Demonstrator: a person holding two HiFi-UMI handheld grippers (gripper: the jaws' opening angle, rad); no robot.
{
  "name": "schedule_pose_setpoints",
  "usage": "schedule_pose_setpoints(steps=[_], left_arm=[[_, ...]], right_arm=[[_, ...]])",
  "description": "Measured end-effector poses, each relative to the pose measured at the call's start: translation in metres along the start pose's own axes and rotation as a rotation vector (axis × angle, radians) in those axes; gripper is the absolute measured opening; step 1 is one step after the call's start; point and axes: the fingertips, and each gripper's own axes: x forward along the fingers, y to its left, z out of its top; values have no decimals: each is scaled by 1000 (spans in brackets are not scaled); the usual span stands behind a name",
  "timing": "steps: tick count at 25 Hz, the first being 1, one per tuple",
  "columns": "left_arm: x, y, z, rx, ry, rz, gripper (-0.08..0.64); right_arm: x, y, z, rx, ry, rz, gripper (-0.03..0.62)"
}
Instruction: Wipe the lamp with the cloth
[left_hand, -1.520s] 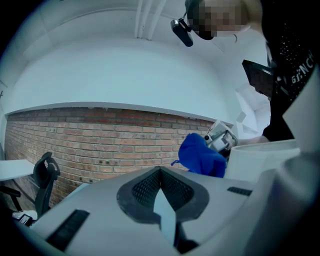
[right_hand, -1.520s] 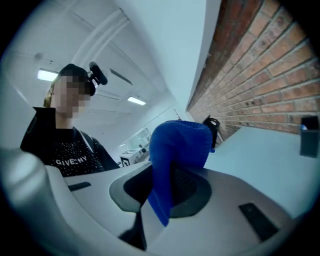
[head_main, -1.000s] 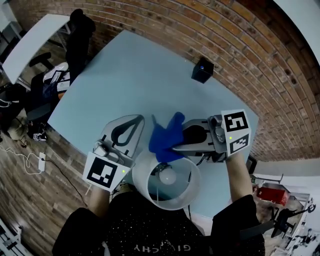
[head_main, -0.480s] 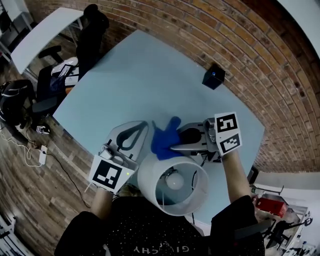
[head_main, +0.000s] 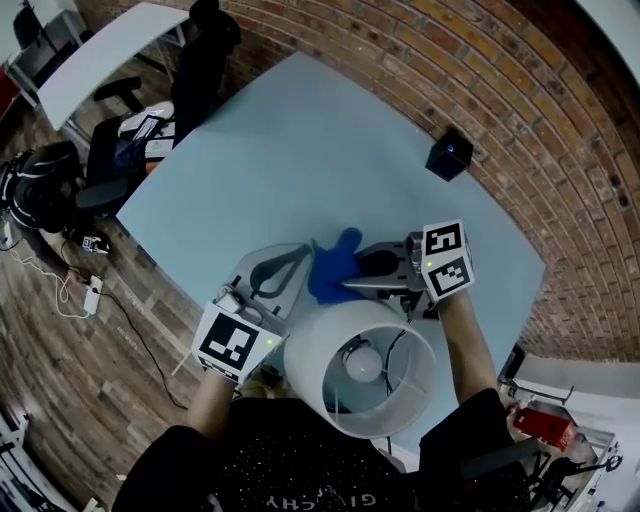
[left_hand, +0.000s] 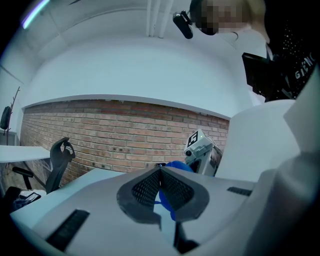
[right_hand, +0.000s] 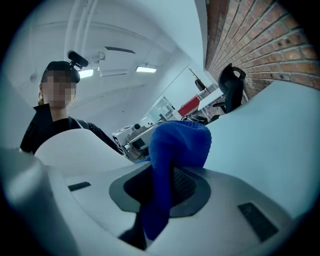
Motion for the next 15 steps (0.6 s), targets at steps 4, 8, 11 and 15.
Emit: schedule_pose_setpoints(steps=[4, 8, 11, 15], left_arm=[[-9, 0, -6, -7, -13, -4, 9], [-13, -8, 4, 12, -29, -51, 9], [-19, -21, 29, 43, -39, -175, 9], [-28, -22, 70, 100, -69, -328, 9]], right_arm=[[1, -15, -8, 16, -12, -74, 74], [-23, -12, 2, -12, -82, -207, 74], [-53, 20, 32, -64, -212, -322, 74], [-81, 85, 80, -141, -361, -469, 74]])
